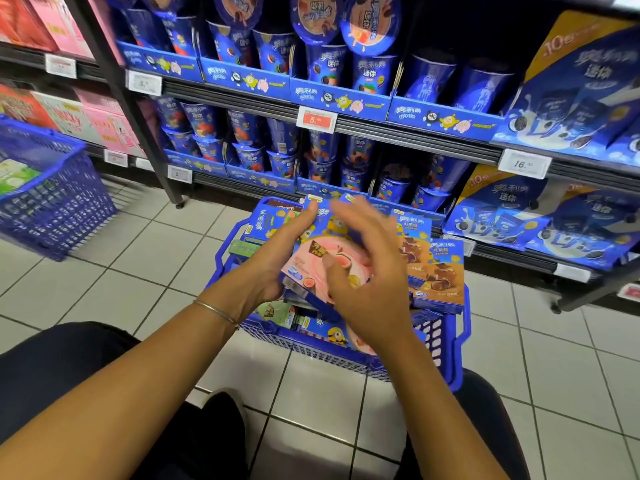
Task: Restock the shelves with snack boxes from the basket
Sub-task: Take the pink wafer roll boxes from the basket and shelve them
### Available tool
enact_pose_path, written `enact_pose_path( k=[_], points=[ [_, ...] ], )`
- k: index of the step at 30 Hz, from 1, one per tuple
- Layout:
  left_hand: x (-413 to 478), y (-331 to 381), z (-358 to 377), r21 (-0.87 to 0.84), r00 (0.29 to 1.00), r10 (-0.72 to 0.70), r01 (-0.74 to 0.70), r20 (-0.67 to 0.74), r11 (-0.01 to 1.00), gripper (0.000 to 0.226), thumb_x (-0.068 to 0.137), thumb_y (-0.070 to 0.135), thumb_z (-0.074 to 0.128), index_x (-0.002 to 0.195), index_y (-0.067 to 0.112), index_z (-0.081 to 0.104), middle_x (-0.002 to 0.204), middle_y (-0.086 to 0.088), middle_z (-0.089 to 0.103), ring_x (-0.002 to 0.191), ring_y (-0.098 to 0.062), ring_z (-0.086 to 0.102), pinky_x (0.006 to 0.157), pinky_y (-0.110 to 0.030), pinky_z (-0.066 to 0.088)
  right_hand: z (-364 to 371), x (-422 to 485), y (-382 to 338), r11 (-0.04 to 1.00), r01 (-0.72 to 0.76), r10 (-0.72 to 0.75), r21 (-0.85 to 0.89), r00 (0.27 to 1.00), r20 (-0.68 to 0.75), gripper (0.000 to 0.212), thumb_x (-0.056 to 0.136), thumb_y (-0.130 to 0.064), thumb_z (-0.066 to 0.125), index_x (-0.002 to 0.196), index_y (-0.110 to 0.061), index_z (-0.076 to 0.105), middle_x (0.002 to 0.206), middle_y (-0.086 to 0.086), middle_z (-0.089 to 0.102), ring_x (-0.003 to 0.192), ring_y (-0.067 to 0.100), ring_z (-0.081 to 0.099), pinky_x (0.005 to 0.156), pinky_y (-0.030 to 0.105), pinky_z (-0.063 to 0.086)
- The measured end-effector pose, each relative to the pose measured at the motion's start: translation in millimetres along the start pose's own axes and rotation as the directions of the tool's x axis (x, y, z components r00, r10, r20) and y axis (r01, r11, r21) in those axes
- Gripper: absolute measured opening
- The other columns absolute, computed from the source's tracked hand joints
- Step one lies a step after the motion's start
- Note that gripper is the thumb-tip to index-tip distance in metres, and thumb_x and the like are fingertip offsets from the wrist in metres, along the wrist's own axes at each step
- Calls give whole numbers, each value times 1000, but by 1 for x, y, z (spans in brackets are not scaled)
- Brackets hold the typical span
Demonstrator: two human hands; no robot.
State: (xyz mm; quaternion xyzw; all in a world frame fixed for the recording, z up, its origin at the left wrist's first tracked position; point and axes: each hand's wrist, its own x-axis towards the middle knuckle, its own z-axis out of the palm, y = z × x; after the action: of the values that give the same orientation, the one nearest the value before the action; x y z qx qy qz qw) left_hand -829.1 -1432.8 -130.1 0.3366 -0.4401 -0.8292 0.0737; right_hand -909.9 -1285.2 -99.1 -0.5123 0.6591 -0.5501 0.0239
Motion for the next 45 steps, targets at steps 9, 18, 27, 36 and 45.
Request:
enact_pose_path(
  k=[9,18,27,36,45],
  points=[
    [-4,3,5,-90,997,58,-62,-48,994,66,99,66,55,142,18,67,133,-14,73,117,-39,73,90,-52,62,3,8,28,434,-621,771,653,630,87,65,94,-24,69,150,-25,35,141,5,61,118,26,67,97,55,55],
    [24,-2,-2,17,981,130,-129,-143,991,72,91,69,66,139,16,68,135,-17,71,123,-43,68,110,-62,50,14,24,60,584,-614,599,531,767,228,71,85,-27,74,145,-49,42,128,1,69,113,32,69,89,66,55],
    [-57,82,5,14,944,124,-126,-305,992,82,81,70,69,136,10,67,129,-19,73,120,-42,70,110,-66,48,-5,95,-39,438,-817,688,376,574,445,42,79,-22,75,119,-17,63,108,7,76,101,27,74,88,50,59],
    [-210,315,70,-29,892,195,-226,-407,974,62,91,55,74,134,11,65,117,-6,80,112,-26,76,98,-44,61,-71,271,-262,366,-849,585,381,528,615,49,86,-13,73,131,-25,61,127,12,70,118,35,66,98,57,53],
    [-316,507,98,33,886,202,-208,-417,978,94,82,87,55,133,8,66,118,-14,79,108,-35,76,102,-62,56,-97,416,-442,396,-849,594,349,527,608,41,92,3,60,129,-13,59,120,18,72,109,39,69,96,57,53]
  ],
)
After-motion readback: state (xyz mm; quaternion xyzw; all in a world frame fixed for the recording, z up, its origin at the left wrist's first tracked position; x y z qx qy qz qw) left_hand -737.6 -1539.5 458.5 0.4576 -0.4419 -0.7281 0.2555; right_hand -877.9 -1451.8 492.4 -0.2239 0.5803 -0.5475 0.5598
